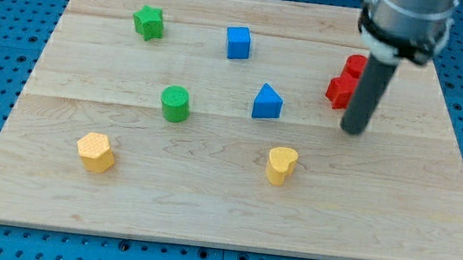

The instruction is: Slide the yellow heart to red star

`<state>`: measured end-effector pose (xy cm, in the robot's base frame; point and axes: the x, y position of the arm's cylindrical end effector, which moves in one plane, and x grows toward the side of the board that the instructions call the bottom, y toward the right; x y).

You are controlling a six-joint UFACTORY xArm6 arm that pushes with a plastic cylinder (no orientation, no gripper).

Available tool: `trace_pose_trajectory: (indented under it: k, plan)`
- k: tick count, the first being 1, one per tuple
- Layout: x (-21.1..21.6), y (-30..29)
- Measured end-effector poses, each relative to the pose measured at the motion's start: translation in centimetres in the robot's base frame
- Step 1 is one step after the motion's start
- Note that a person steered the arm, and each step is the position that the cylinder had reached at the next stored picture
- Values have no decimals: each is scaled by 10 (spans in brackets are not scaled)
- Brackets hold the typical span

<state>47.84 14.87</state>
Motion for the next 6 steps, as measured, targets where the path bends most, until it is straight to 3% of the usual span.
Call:
trace_pose_trajectory:
  k: [1, 2, 4, 6]
  plan:
    - [92, -37]
    - [68, -114]
    - [-22, -69]
    - [37, -48]
